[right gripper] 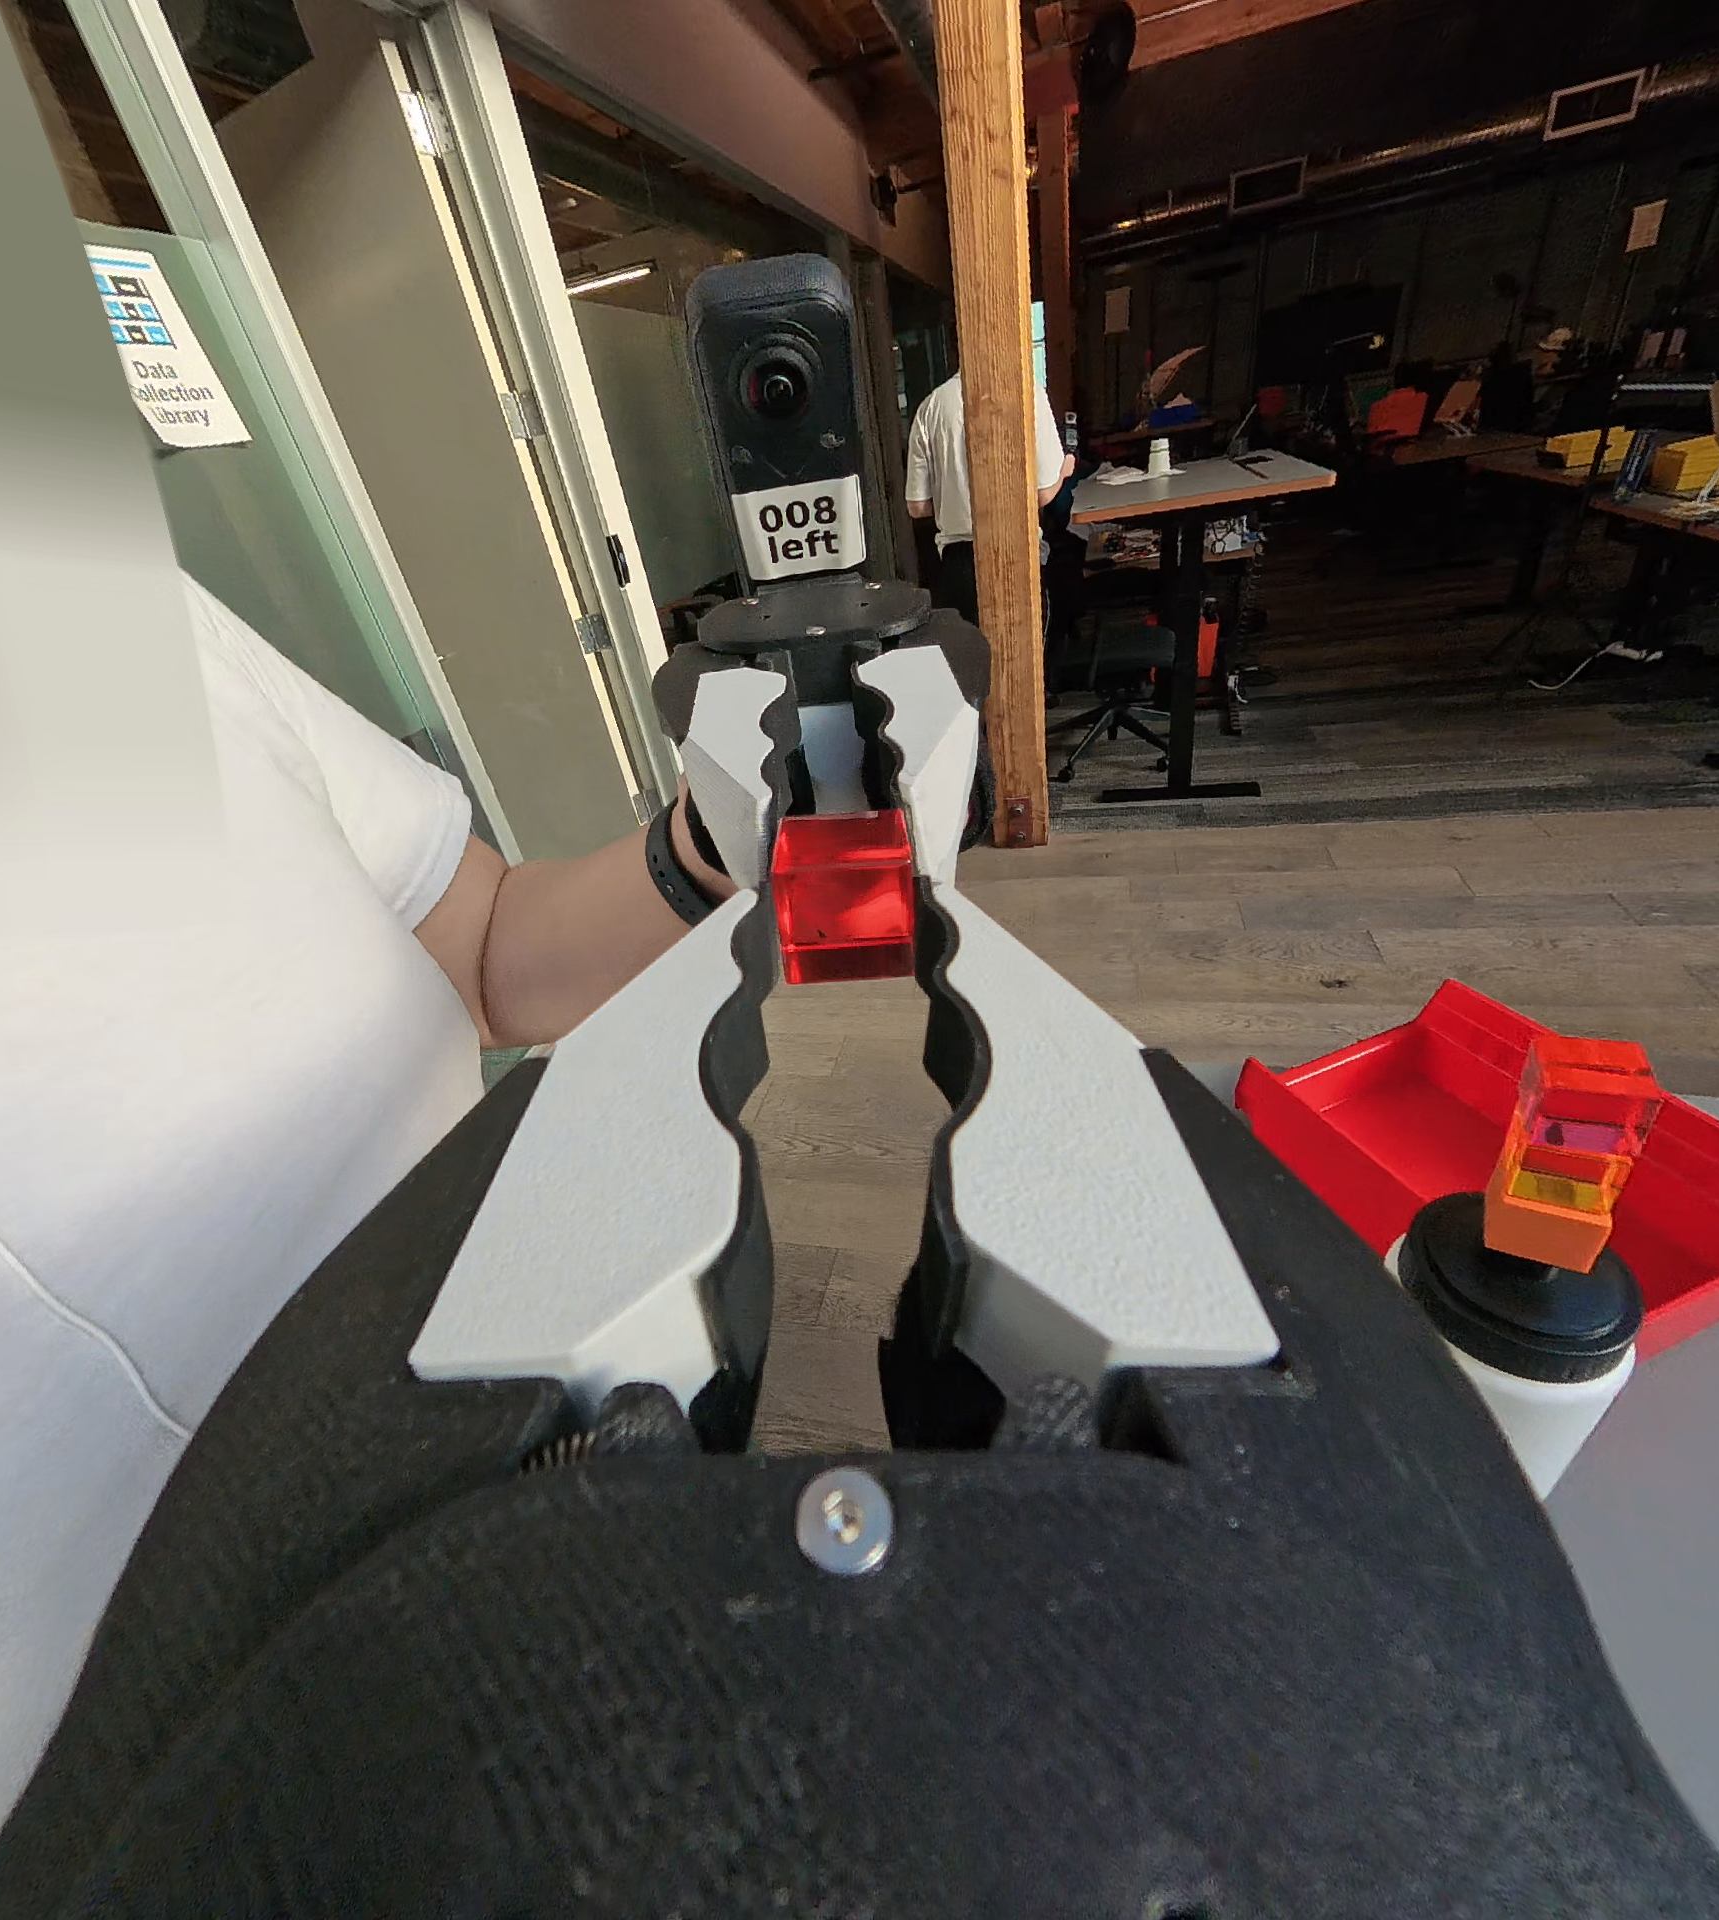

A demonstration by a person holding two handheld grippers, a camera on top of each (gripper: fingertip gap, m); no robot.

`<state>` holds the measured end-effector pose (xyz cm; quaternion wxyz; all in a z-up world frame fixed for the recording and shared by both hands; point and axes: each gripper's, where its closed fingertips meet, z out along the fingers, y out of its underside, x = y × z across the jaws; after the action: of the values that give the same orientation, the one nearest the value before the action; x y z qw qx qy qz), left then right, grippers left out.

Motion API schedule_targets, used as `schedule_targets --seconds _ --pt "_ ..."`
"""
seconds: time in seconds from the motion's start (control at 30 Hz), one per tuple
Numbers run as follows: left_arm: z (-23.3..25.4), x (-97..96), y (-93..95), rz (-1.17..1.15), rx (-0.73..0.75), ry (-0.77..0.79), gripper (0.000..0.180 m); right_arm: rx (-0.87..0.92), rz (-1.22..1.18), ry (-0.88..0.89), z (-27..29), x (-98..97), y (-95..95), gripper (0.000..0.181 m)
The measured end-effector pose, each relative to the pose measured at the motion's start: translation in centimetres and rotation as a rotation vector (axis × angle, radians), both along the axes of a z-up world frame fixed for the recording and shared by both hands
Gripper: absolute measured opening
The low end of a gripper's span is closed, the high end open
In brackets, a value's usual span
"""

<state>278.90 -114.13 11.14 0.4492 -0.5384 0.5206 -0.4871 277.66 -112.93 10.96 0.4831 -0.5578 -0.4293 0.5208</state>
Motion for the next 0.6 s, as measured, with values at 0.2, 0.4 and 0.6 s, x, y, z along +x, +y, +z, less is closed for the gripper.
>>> schedule_targets --seconds 0.2,0.4,0.6 --pt "-3.1 -3.9 3.9 -0.144 -0.040 0.080 0.023 0.015 -0.167 -0.125 -2.8 -3.6 4.1 0.024" --pt "-2.7 -5.6 9.4 -0.247 0.048 0.186 0.023 0.045 -0.272 -0.124 -2.3 -4.9 9.7 0.024" --pt "-2.7 -4.4 14.7 -0.375 0.186 0.297 0.023 0.092 -0.308 -0.187 -2.5 -3.4 14.8 0.024"
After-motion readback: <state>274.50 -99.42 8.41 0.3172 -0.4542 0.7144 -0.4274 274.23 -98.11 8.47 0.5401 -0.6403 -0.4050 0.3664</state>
